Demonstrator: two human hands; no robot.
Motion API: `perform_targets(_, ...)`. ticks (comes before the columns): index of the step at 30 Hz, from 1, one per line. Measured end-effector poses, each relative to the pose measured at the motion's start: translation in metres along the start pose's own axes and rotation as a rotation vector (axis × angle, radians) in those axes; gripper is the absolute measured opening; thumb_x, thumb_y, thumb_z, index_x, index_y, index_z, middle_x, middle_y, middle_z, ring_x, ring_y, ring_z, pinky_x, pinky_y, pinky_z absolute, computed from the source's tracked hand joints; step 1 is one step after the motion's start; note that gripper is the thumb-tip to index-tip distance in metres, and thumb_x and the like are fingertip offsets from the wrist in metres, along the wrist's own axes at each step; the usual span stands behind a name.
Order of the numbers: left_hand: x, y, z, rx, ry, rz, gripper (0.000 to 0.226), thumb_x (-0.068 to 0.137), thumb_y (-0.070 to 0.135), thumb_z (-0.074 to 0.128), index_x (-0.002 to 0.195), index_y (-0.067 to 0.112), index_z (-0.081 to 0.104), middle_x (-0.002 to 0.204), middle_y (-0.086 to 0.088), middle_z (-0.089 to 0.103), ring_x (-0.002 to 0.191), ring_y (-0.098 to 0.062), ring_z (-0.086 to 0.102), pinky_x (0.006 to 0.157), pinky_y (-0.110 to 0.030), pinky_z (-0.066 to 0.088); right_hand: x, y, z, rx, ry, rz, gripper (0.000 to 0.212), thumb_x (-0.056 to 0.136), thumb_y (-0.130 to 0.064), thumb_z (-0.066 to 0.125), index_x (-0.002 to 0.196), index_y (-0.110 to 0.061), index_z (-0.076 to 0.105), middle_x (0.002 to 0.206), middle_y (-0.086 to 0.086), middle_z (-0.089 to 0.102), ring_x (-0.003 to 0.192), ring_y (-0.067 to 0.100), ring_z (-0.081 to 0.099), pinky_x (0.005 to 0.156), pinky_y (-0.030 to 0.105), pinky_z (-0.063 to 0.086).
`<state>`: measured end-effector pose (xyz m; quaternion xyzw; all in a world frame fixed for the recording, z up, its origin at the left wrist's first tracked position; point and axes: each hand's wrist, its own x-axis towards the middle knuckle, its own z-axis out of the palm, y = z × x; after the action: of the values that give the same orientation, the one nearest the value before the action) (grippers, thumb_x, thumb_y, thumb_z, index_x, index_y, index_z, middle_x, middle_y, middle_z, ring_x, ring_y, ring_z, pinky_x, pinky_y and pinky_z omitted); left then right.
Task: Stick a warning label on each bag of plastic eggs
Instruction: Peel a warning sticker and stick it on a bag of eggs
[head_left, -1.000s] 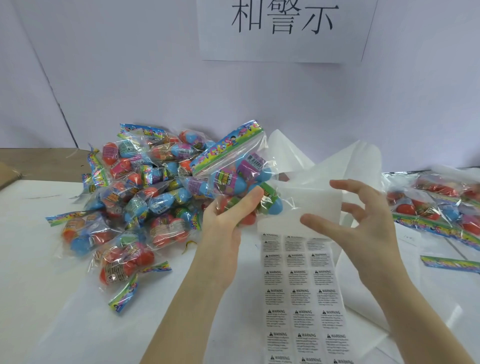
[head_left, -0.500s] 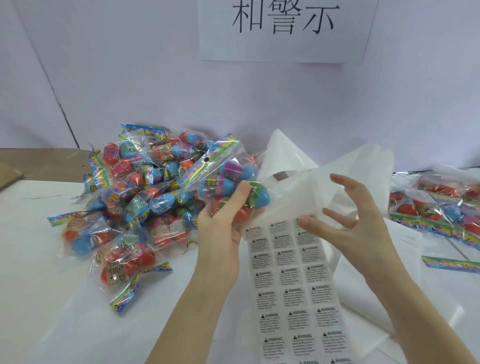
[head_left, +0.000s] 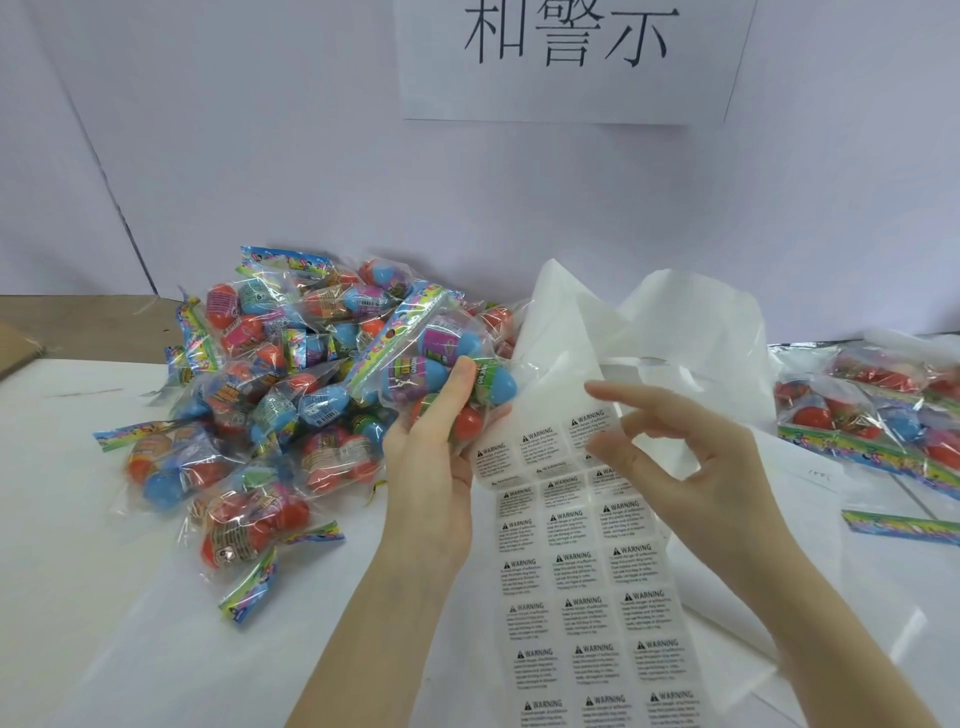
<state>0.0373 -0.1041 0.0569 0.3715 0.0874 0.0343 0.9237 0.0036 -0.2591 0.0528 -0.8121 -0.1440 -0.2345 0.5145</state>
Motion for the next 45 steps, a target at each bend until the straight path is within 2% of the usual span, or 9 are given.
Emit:
perform_targets(3,-0.0006,0.0001,0.0003,-0.002,-0.013,0.014,0.061,0.061,0.023,0.071,0.117,0.0,0.063,0.094,-0.008,0.07,0.073,-0.014,0.069,0.063,-0.021,0.057,0.0002,0.0014,0.0,-0.01,0.01,0.051,0.036,0.076,-0.014,0.073,0.087,-0.046,0.063,0.067,-0.024,0.068,0.077,-0.009,0.062,0.08,0.002,0.036)
perform_targets(6,-0.0009,0.0005,0.0005,-0.01,-0.024,0.027,0.057,0.063,0.02,0.07,0.116,-0.001,0.063,0.094,-0.009,0.072,0.071,-0.012,0.069,0.064,-0.023,0.057,-0.0005,0.0021,-0.0009,0.011,0.007,0.086,0.03,0.076,-0.015,0.072,0.085,-0.042,0.064,0.07,-0.021,0.07,0.077,-0.01,0.064,0.074,0.003,0.042)
perform_targets(8,-0.001,0.0003,0.001,-0.018,-0.029,0.041,0.057,0.064,0.018,0.07,0.116,-0.003,0.062,0.091,-0.008,0.071,0.071,-0.011,0.07,0.066,-0.024,0.058,-0.0007,0.003,-0.001,0.023,-0.003,0.095,0.025,0.077,-0.018,0.071,0.087,-0.039,0.064,0.073,-0.021,0.071,0.078,-0.009,0.065,0.073,0.007,0.045)
perform_targets(12,-0.0011,-0.0004,0.0025,-0.025,-0.032,0.048,0.057,0.063,0.017,0.069,0.116,-0.004,0.061,0.089,-0.009,0.07,0.068,-0.01,0.069,0.072,-0.027,0.059,0.0005,0.0069,-0.0006,0.02,0.024,0.103,0.025,0.077,-0.014,0.073,0.084,-0.036,0.064,0.075,-0.025,0.069,0.08,-0.011,0.063,0.072,0.0,0.039)
perform_targets(27,-0.0022,-0.0009,0.0022,-0.02,-0.036,0.04,0.044,0.062,0.015,0.069,0.103,0.001,0.065,0.088,-0.008,0.071,0.069,-0.012,0.07,0.069,-0.026,0.059,0.0002,0.0056,0.0003,-0.008,0.086,0.141,0.026,0.076,-0.013,0.074,0.077,-0.035,0.059,0.066,-0.027,0.067,0.076,-0.013,0.057,0.072,-0.001,0.032)
perform_targets(32,-0.0036,-0.0001,0.0026,0.025,-0.052,0.043,0.04,0.061,0.016,0.07,0.099,0.006,0.067,0.085,-0.004,0.074,0.072,-0.012,0.071,0.07,-0.025,0.059,0.0024,0.0013,-0.0006,0.048,0.097,0.123,0.026,0.077,-0.012,0.072,0.08,-0.037,0.064,0.084,-0.025,0.069,0.071,-0.012,0.061,0.072,0.0,0.035)
perform_targets(40,-0.0052,0.0006,0.0045,0.02,-0.029,0.045,0.046,0.061,0.016,0.07,0.105,0.004,0.065,0.09,-0.006,0.074,0.073,-0.013,0.07,0.068,-0.024,0.058,0.0015,0.0048,-0.0012,-0.169,0.14,0.008,0.029,0.081,-0.009,0.069,0.078,-0.038,0.063,0.069,-0.036,0.063,0.077,-0.015,0.058,0.074,0.004,0.037)
perform_targets(43,-0.0055,-0.0003,0.0045,0.002,-0.021,0.04,0.049,0.063,0.016,0.07,0.109,0.001,0.064,0.101,-0.012,0.072,0.076,-0.015,0.069,0.071,-0.026,0.059,-0.0006,0.0069,0.0022,-0.375,0.221,-0.117,0.011,0.08,-0.015,0.07,0.082,-0.026,0.07,0.065,-0.022,0.063,0.076,0.001,0.052,0.073,0.013,0.035)
perform_targets(45,-0.0053,-0.0003,0.0043,-0.016,-0.002,0.036,0.054,0.062,0.018,0.07,0.113,0.0,0.064,0.107,-0.014,0.07,0.076,-0.014,0.069,0.076,-0.027,0.058,-0.0015,0.0081,0.0034,-0.434,0.255,-0.166,0.01,0.077,-0.016,0.066,0.084,-0.018,0.074,0.063,-0.009,0.065,0.076,-0.004,0.048,0.069,0.02,0.037)
